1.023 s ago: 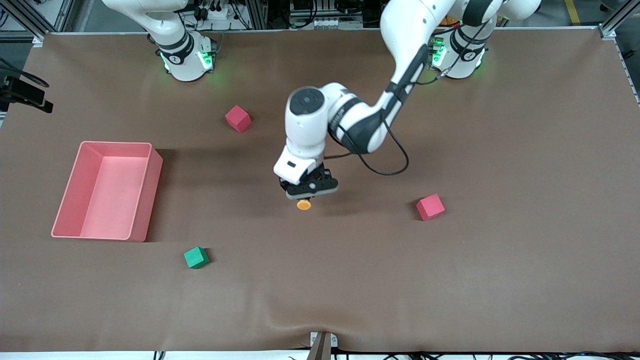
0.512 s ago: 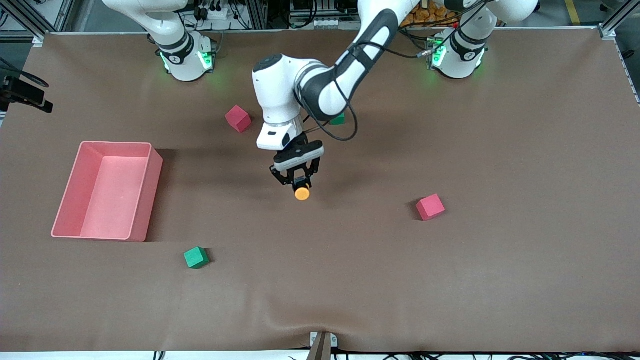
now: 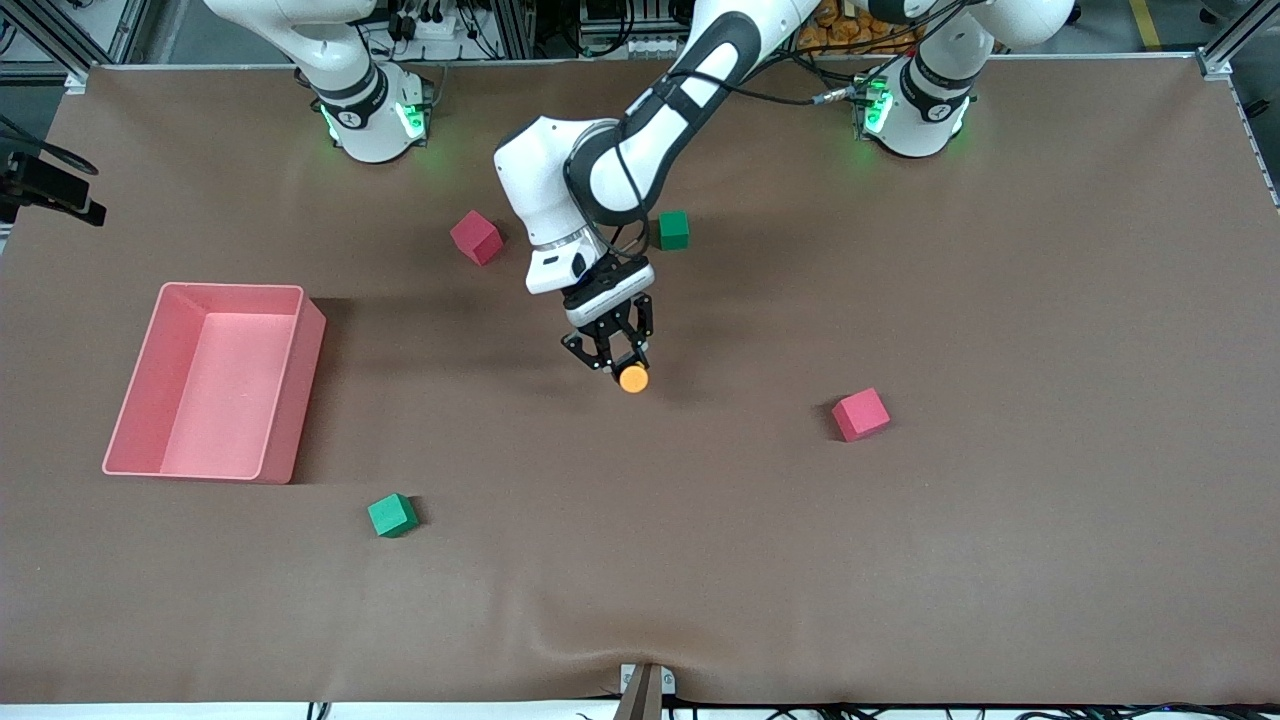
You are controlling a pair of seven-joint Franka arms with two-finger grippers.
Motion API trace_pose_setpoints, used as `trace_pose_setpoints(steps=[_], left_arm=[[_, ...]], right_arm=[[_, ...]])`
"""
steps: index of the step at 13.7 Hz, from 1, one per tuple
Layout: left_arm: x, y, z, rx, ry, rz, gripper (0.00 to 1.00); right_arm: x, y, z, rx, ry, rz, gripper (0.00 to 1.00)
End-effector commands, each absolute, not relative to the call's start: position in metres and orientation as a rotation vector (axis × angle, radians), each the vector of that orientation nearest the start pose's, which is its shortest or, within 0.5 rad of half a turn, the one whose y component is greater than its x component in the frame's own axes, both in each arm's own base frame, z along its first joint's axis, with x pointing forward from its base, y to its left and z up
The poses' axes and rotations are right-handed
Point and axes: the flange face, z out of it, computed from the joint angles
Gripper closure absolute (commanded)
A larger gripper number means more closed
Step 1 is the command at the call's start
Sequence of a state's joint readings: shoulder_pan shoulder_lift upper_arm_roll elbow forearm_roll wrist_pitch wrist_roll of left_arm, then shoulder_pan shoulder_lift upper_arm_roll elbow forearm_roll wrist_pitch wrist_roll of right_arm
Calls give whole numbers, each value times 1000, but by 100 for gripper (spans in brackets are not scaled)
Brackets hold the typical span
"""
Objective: Place and upright button with both arms
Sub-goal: 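Lift the button and turn it cap-up with the left gripper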
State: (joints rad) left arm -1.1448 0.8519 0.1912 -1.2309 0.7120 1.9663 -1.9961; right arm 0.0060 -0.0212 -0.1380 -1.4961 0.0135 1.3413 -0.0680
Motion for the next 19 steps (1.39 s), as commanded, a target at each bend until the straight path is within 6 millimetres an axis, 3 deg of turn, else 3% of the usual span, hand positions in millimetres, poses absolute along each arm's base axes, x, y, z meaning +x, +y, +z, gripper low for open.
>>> trace_pose_setpoints(steps=[1, 3, 4, 6, 7, 8, 11, 14, 19], left_arm=[[419, -620, 242, -2498, -898, -1306, 98], [399, -623, 201, -2377, -873, -1474, 98], [387, -628, 189, -2368, -922, -1518, 98], [375, -635, 188, -2355, -988, -1622, 98], [365, -637, 163, -2340, -991, -1679, 98], [359, -640, 151, -2330, -984, -1772, 98], [360, -640, 152, -2301, -1014, -1869, 98], [363, -636, 150, -2239, -924, -1970, 98], [360, -629, 119, -2228, -860, -1959, 98]], right_arm=[[514, -71, 656, -3104, 118, 200, 0], [514, -71, 656, -3104, 115, 200, 0], [514, -71, 656, -3102, 115, 199, 0], [514, -71, 656, -3102, 113, 199, 0], [514, -71, 656, -3104, 113, 200, 0], [514, -71, 656, -3104, 113, 200, 0], [514, -71, 656, -3104, 113, 202, 0], [514, -71, 656, -3103, 113, 204, 0], [514, -71, 656, -3103, 113, 204, 0]])
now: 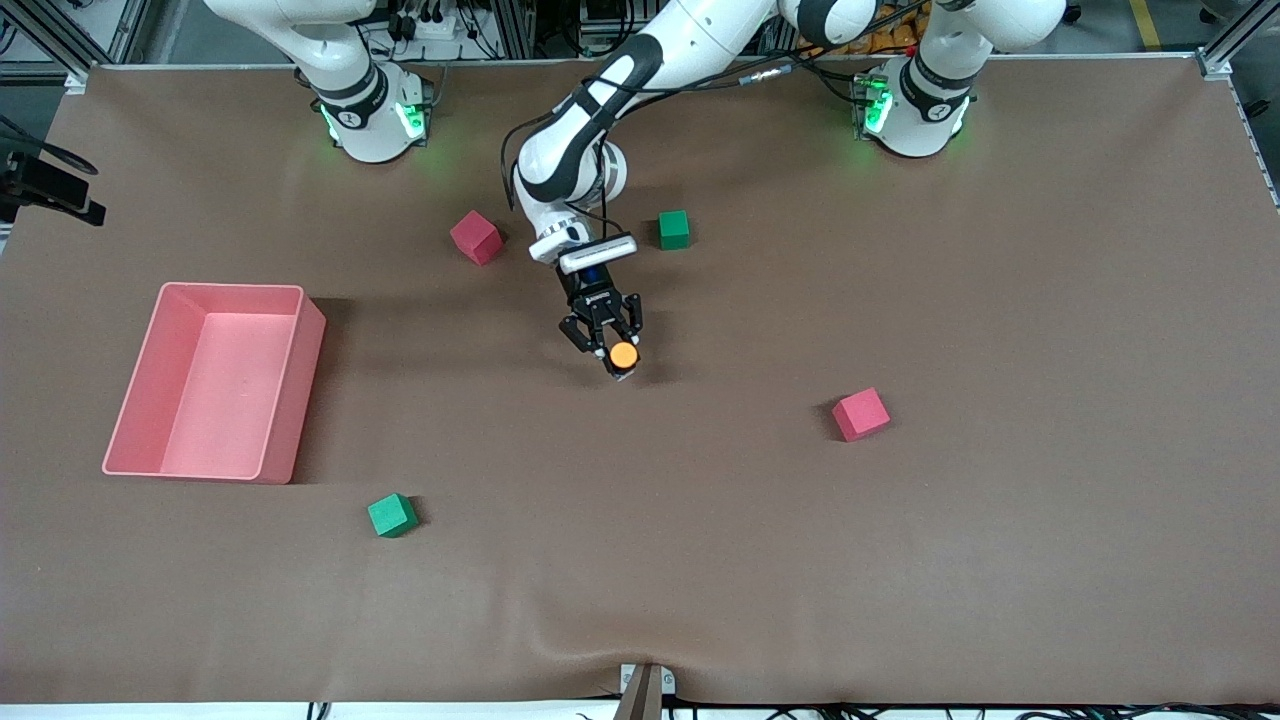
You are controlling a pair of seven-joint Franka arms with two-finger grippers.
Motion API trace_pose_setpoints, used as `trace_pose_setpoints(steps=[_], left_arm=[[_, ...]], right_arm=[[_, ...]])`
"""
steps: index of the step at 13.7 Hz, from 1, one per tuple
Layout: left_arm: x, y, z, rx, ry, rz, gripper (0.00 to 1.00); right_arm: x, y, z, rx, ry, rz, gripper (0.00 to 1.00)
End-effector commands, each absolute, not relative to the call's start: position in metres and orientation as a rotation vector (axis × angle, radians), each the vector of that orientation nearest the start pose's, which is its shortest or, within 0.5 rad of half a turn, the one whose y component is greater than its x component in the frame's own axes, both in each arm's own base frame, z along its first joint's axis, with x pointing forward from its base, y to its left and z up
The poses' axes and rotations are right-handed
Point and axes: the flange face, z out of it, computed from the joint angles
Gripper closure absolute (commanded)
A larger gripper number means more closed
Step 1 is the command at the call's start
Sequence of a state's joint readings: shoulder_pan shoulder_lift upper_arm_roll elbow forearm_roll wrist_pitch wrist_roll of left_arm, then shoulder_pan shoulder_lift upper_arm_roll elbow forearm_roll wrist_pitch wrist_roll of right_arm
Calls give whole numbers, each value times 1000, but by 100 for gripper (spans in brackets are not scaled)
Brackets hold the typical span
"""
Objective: Place and upright button with both arms
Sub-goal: 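Lift the button and turn it cap-up with the left gripper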
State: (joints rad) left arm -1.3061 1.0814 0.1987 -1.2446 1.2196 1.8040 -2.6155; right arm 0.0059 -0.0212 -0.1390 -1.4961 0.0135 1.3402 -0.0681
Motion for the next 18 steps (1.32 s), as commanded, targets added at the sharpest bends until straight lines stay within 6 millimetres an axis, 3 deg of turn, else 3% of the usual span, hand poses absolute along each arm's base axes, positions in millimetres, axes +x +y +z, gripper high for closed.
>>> trace_pose_setpoints(steps=[1, 18], left_arm=[[359, -628, 116, -2226, -853, -1957, 98], [358, -625, 91, -2269, -773, -1911, 95]], right_arm=[[514, -71, 656, -3103, 113, 204, 0], [514, -71, 655, -3103, 111, 209, 0]])
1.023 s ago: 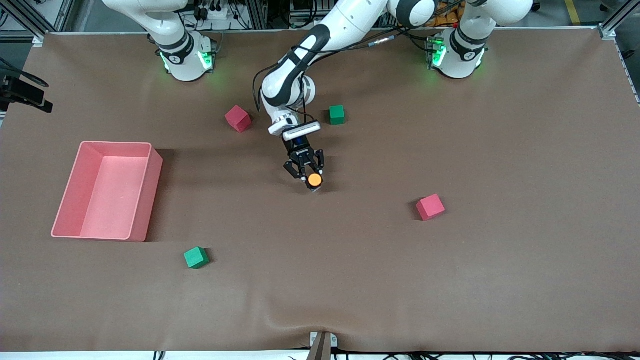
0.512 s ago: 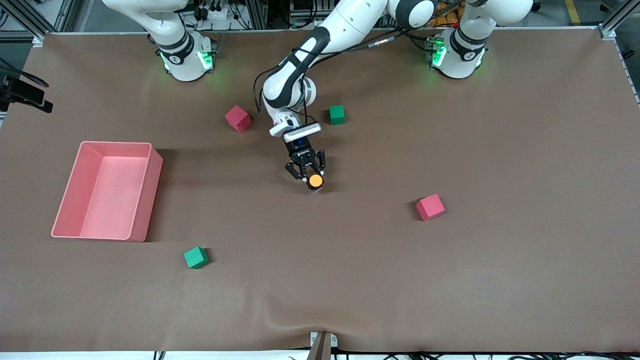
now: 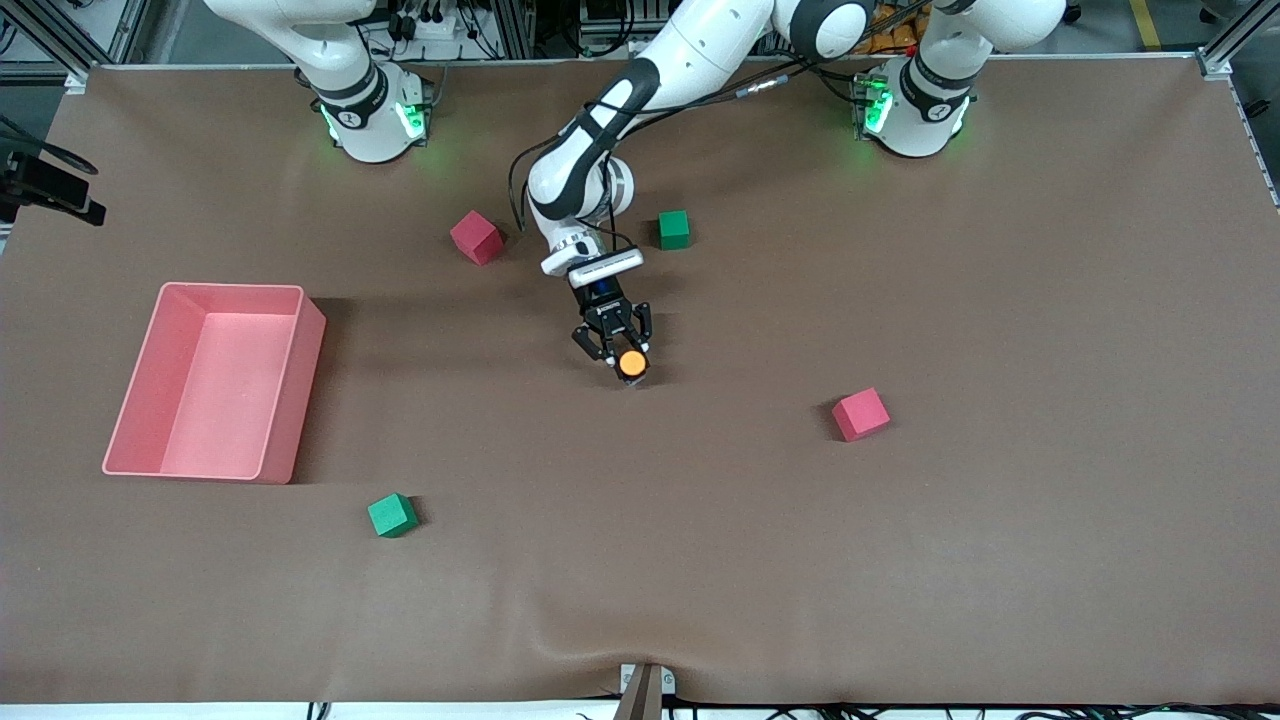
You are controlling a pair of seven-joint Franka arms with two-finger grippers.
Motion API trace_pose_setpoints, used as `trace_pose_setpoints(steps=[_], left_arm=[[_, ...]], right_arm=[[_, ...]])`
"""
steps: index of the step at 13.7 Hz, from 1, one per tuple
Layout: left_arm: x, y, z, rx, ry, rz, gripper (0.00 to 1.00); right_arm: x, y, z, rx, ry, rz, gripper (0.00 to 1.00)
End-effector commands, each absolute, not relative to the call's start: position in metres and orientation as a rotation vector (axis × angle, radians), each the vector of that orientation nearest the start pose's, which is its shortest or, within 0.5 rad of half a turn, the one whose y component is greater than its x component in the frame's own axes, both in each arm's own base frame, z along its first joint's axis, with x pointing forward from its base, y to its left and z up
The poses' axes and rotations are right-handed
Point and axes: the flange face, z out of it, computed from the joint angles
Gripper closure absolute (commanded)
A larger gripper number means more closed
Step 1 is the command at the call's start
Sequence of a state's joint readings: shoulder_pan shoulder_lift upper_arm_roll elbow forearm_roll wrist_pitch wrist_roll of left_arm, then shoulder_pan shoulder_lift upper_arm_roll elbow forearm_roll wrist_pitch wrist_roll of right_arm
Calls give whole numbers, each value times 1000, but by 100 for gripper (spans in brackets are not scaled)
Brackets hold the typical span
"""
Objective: Place and upright button with both arms
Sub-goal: 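Lower the button cap-up onto the table and open the left gripper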
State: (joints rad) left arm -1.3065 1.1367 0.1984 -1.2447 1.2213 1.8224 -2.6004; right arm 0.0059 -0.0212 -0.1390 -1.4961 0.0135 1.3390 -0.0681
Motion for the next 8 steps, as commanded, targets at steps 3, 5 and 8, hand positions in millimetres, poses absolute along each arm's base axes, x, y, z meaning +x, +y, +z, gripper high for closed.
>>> trace_pose_setpoints(steps=[3, 5, 8], left_arm=[[356, -625, 84, -2285, -759, -1900, 94], [355, -624, 80, -2284, -759, -1900, 94], [354, -621, 73, -2284, -752, -1896, 94]], right_arm=[[514, -72, 655, -3104, 113, 207, 0], [514, -72, 655, -3104, 113, 207, 0], [514, -72, 655, -3104, 113, 209, 0]])
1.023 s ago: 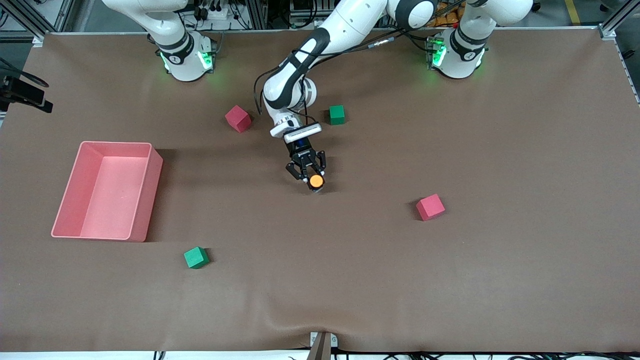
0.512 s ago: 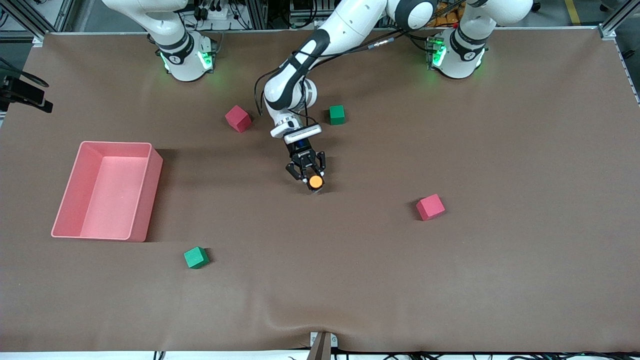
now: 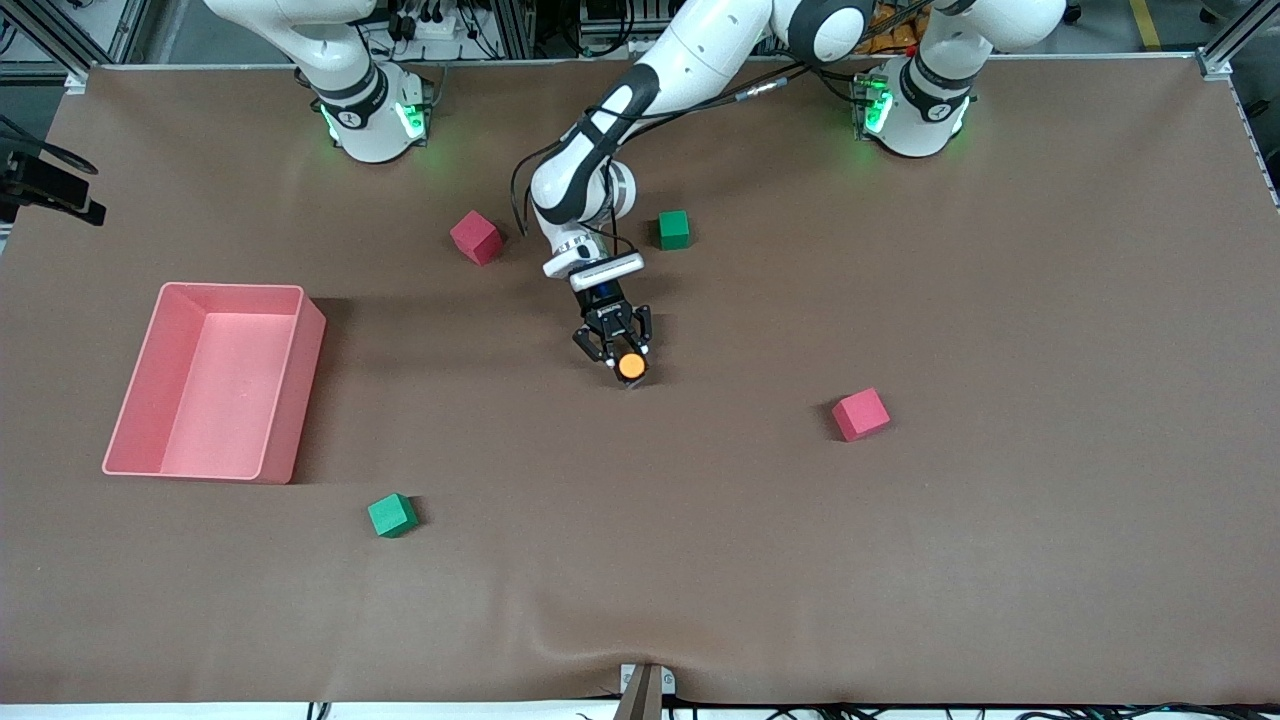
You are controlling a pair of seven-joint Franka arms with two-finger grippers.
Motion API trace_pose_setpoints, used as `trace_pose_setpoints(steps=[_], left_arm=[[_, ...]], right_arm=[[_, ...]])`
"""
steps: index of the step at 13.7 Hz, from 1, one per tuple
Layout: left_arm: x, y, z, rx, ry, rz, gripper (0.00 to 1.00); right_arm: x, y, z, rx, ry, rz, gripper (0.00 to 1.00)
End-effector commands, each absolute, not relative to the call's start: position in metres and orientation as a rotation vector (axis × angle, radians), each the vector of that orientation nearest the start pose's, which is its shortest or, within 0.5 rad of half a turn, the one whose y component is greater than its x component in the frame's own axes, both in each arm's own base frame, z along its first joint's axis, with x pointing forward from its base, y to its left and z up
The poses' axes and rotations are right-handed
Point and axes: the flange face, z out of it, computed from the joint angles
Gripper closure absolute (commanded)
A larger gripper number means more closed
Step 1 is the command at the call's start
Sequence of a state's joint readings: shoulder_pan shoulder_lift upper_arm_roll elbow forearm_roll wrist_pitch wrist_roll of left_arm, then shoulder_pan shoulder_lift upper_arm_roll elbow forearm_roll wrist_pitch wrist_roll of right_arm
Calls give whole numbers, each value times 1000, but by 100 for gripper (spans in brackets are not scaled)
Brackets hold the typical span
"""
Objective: Place and upright button with both arms
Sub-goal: 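Lower the button cap-up onto the table and open the left gripper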
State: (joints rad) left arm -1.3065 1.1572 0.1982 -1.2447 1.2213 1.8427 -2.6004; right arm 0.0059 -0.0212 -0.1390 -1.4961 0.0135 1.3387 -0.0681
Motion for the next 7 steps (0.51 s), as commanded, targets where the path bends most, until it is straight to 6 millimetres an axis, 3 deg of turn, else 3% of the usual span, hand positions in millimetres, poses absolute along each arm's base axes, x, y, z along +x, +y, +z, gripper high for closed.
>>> trace_pose_setpoints(steps=[1, 7], left_arm=[[354, -622, 74, -2287, -752, -1897, 92], [353, -624, 73, -2309, -750, -1889, 81]], right_arm=[[514, -72, 655, -3104, 113, 209, 0], [514, -72, 655, -3104, 113, 209, 0]])
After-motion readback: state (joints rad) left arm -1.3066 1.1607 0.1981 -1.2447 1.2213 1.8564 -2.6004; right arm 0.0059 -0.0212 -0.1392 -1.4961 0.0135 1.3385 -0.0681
